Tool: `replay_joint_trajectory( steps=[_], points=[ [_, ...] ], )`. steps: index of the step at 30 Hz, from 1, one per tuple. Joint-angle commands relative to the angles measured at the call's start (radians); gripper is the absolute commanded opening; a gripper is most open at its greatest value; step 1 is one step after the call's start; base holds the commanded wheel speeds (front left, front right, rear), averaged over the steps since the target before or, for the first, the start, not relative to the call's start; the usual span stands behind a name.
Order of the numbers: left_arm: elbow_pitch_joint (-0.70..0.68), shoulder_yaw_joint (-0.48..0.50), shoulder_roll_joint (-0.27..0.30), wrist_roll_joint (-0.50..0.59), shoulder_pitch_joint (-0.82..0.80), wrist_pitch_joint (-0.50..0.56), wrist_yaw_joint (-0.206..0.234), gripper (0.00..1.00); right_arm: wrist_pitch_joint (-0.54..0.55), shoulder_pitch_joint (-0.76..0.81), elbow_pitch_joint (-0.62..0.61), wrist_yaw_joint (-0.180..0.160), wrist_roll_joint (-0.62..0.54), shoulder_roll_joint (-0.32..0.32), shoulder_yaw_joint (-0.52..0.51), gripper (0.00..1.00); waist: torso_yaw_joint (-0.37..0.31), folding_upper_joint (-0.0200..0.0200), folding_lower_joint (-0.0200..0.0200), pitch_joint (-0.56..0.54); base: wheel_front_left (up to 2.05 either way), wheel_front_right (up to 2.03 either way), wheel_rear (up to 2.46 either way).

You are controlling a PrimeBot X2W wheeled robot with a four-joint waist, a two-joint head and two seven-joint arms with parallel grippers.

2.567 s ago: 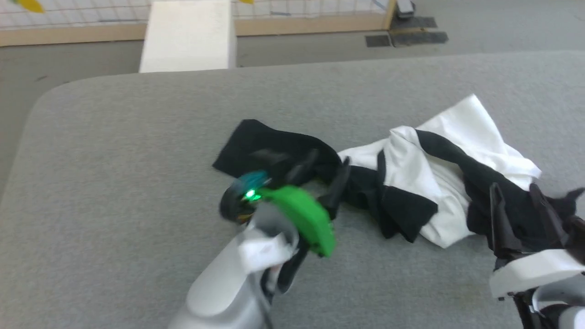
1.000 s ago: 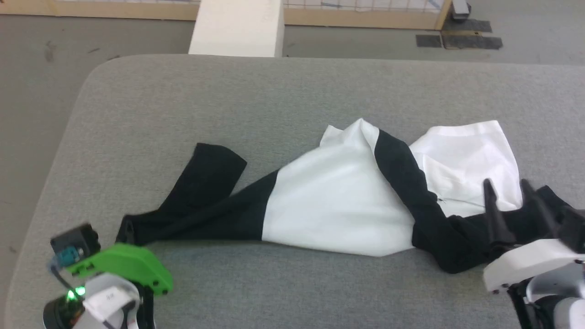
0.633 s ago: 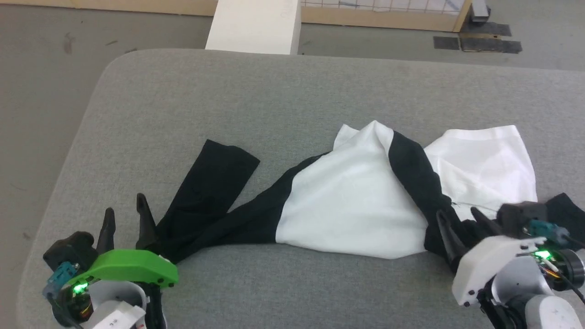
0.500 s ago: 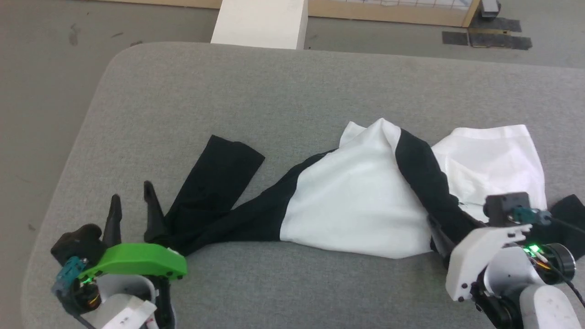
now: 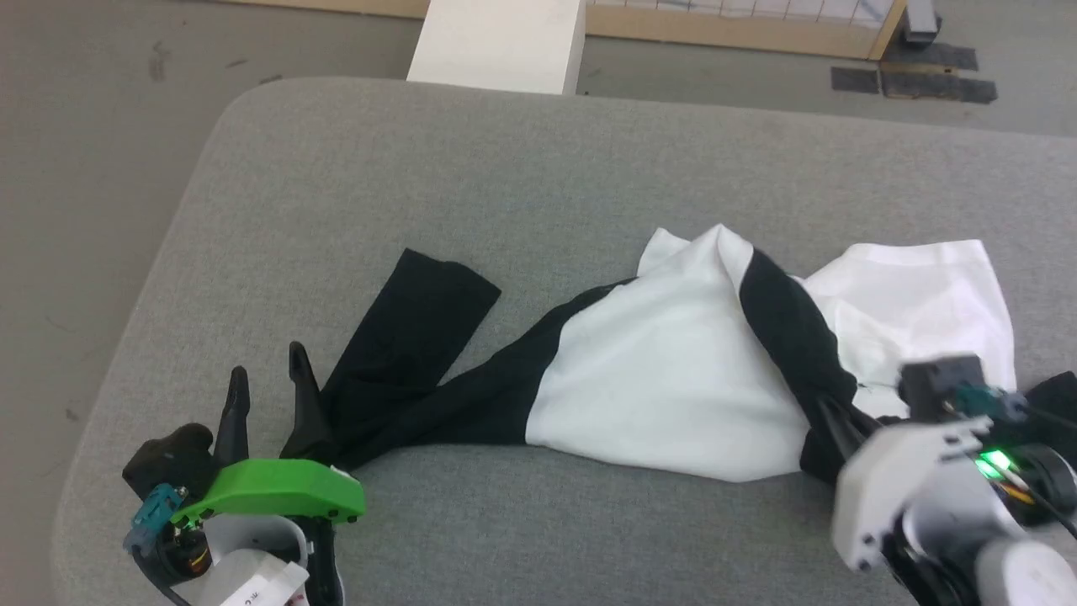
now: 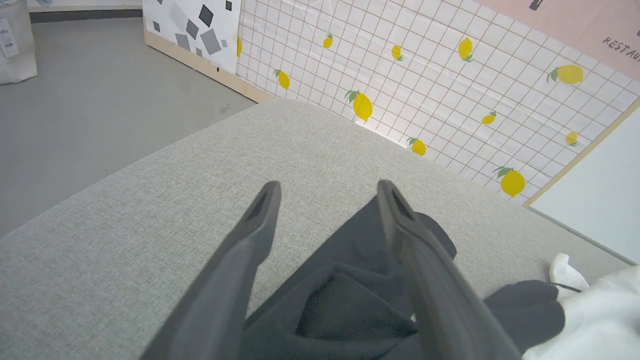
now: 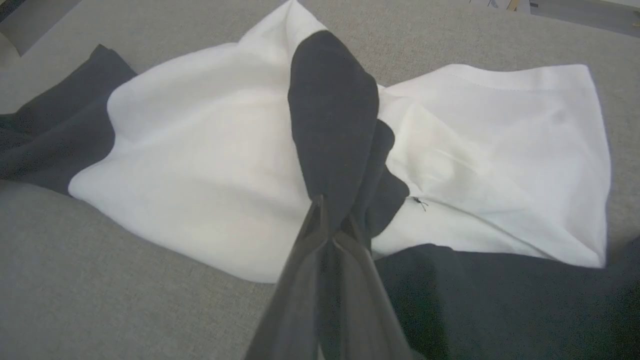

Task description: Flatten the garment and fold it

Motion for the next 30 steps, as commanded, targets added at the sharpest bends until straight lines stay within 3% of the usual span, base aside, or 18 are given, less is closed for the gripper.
replay_joint_trajectory(
  steps=[1, 5, 10, 15, 19, 20, 21, 24, 26, 30],
  points=[
    [0.007, 0.008, -0.005, 0.011, 0.005, -0.004, -0.01, 1.0, 0.01, 0.045, -0.018, -0.002, -0.008, 0.0, -0.023, 0.0, -0.011, 0.0, 0.0, -0.019, 0.0, 0.0, 0.0],
    [0.022, 0.028, -0.013, 0.02, 0.014, -0.004, -0.026, 1.0, 0.087, 0.169, -0.098, -0.002, -0.056, 0.0, -0.139, 0.0, -0.031, 0.0, 0.0, -0.04, 0.0, 0.0, 0.0],
    [0.027, 0.05, -0.018, 0.029, 0.019, -0.004, -0.032, 1.0, 0.157, 0.273, -0.163, -0.002, -0.111, 0.007, -0.367, 0.0, -0.06, 0.0, 0.0, -0.045, 0.0, 0.0, 0.0],
    [0.025, 0.059, -0.022, 0.037, 0.014, -0.004, -0.034, 1.0, 0.156, 0.272, -0.132, -0.002, -0.156, 0.014, -0.575, 0.0, -0.086, 0.0, 0.0, -0.042, 0.0, 0.0, 0.0],
    [0.024, 0.057, -0.026, 0.041, 0.011, -0.004, -0.035, 1.0, 0.128, 0.227, -0.041, -0.002, -0.144, 0.015, -0.654, 0.0, -0.097, 0.0, 0.0, -0.043, 0.0, 0.0, 0.0],
    [0.025, 0.056, -0.027, 0.042, 0.01, -0.004, -0.035, 1.0, 0.116, 0.216, -0.022, -0.002, -0.139, 0.015, -0.663, 0.44, -0.098, 0.0, 0.0, -0.043, 0.0, 0.0, 0.0],
    [0.026, 0.054, -0.027, 0.043, 0.009, -0.004, -0.036, 1.0, 0.098, 0.202, -0.002, -0.002, -0.132, 0.015, -0.67, 1.0, -0.098, 0.0, 0.0, -0.043, 0.0, 0.0, 0.0],
    [0.03, 0.051, -0.029, 0.044, 0.005, -0.004, -0.04, 1.0, 0.016, 0.166, 0.012, -0.002, -0.109, 0.015, -0.667, 1.0, -0.096, 0.0, 0.0, -0.045, 0.0, 0.0, 0.0],
    [0.032, 0.05, -0.03, 0.045, 0.002, -0.004, -0.043, 1.0, -0.122, 0.118, -0.003, -0.002, -0.063, 0.015, -0.615, 1.0, -0.093, 0.0, 0.0, -0.046, 0.0, 0.0, 0.0],
    [0.028, 0.046, -0.032, 0.049, -0.001, -0.005, -0.044, 1.0, -0.241, 0.077, -0.004, -0.002, -0.02, 0.015, -0.468, 1.0, -0.087, 0.0, 0.0, -0.041, 0.0, 0.0, 0.0]
  ],
)
